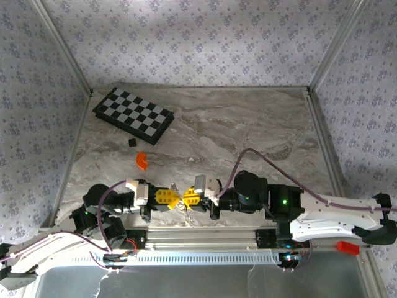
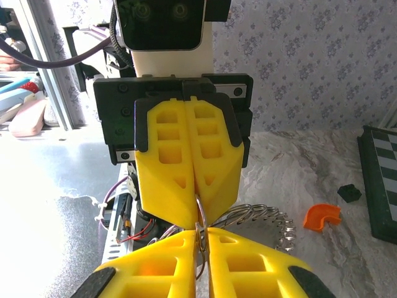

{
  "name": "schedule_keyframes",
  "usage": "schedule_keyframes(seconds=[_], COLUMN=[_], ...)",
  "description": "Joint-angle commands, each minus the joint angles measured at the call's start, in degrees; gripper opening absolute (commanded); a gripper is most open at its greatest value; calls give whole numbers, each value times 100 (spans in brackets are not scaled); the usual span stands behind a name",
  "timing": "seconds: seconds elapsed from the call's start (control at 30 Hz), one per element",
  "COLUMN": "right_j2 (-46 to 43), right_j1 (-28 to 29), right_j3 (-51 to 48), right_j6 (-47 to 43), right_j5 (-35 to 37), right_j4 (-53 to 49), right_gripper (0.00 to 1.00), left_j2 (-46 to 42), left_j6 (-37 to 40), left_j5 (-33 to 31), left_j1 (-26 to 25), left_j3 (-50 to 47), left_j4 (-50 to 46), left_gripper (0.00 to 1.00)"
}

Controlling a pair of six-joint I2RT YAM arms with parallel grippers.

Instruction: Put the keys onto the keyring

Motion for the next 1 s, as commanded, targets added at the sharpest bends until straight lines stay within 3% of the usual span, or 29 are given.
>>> schedule_keyframes(seconds=[0.0, 0.2, 0.3, 0.4, 0.5, 0.6, 0.97], right_j2=[93, 119, 106, 104, 128, 194, 842], right_j1=[-59, -136, -139, -136, -143, -139, -172], right_j3=[171, 240, 345, 590, 888, 1176, 2445], right_j6=[-25, -34, -69, -268, -512, -698, -1021], right_j5=[-18, 164, 279, 377, 492, 551, 753], right_j4=[-235, -282, -530, -1075, -1685, -2232, -3976], right_gripper=[10, 0, 0, 0, 0, 0, 0], left_j2=[44, 165, 187, 222, 383, 610, 968], left_j6=[69, 113, 250, 536, 853, 1054, 1174], left_j5=[96, 181, -4, -375, -807, -1049, -922], left_j1=[-34, -31, -34, -33, -35, -37, -35], left_j3=[408, 478, 638, 988, 1497, 1868, 2196], left_j4=[265, 136, -367, -1327, -2401, -3040, -3263], left_gripper=[0, 0, 2, 24, 35, 36, 37])
